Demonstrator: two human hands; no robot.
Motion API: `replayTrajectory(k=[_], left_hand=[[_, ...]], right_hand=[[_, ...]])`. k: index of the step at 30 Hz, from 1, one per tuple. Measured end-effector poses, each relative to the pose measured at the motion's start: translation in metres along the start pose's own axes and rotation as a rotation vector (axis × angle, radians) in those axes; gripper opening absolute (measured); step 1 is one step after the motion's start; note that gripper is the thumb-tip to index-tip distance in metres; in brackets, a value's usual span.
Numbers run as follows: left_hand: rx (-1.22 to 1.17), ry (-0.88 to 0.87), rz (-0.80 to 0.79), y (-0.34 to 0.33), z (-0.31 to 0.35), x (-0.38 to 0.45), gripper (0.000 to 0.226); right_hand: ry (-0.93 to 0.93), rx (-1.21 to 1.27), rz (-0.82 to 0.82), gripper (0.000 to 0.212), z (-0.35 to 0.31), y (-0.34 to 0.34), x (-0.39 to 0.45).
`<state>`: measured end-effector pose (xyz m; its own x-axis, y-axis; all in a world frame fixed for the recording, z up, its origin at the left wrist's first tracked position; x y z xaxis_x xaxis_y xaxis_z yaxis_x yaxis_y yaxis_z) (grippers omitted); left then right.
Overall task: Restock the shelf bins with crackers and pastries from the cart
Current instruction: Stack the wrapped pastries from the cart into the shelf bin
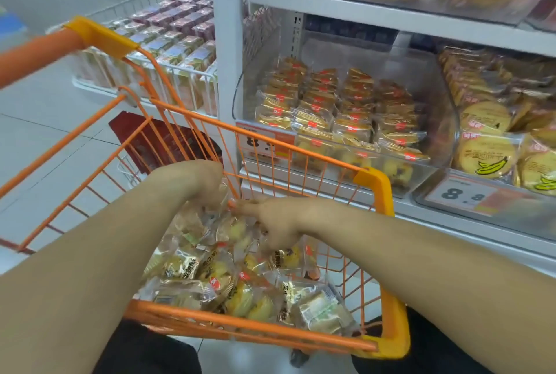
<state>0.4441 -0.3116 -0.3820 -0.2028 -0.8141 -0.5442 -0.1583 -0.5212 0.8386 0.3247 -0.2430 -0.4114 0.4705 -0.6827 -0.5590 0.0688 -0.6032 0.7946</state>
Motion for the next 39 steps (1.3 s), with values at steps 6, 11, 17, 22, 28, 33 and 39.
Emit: replayTrajectory(k=[6, 11, 17, 22, 28, 33, 39], left_hand=[[-0.155, 0.059, 0.132, 0.001, -0.004, 0.012, 0.054], [-0.154, 0.103, 0.193, 0.006, 0.001, 0.011, 0.038], [-0.098, 0.110, 0.250, 0.015, 0.003, 0.004, 0.040], [-0.082, 0.077, 0.316, 0.028, 0.002, -0.004, 0.043], [-0.015, -0.056, 0.274, 0.030, 0.004, -0.013, 0.050], [-0.046, -0.125, 0.257, 0.030, 0.006, -0.015, 0.046], [-0.177, -0.169, 0.241, 0.031, 0.006, -0.021, 0.027]], right_hand=[[0.104, 0.132, 0.024, 0.070, -0.022, 0.001, -0.004], [0.084, 0.175, 0.043, 0.048, -0.021, 0.002, -0.005], [-0.001, 0.117, 0.065, 0.036, -0.012, 0.002, 0.002], [-0.036, 0.112, 0.042, 0.093, -0.006, 0.000, 0.003], [-0.049, -0.035, 0.053, 0.094, -0.005, -0.003, 0.008], [-0.004, -0.186, 0.062, 0.056, -0.011, -0.005, 0.015], [-0.015, -0.052, 0.038, 0.047, -0.014, 0.009, -0.003]])
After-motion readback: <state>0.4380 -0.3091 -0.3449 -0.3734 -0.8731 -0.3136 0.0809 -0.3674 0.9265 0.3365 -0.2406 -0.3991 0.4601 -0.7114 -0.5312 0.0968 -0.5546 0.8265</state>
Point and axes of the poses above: each hand's wrist, its own x-axis towards the middle knuckle, its own y-axis out of the back of the hand, z = x × y, the point moved 6 cm from there along x, towards the middle knuckle, and after that the axes turned 1 degree about z, right-handed, at the moved point
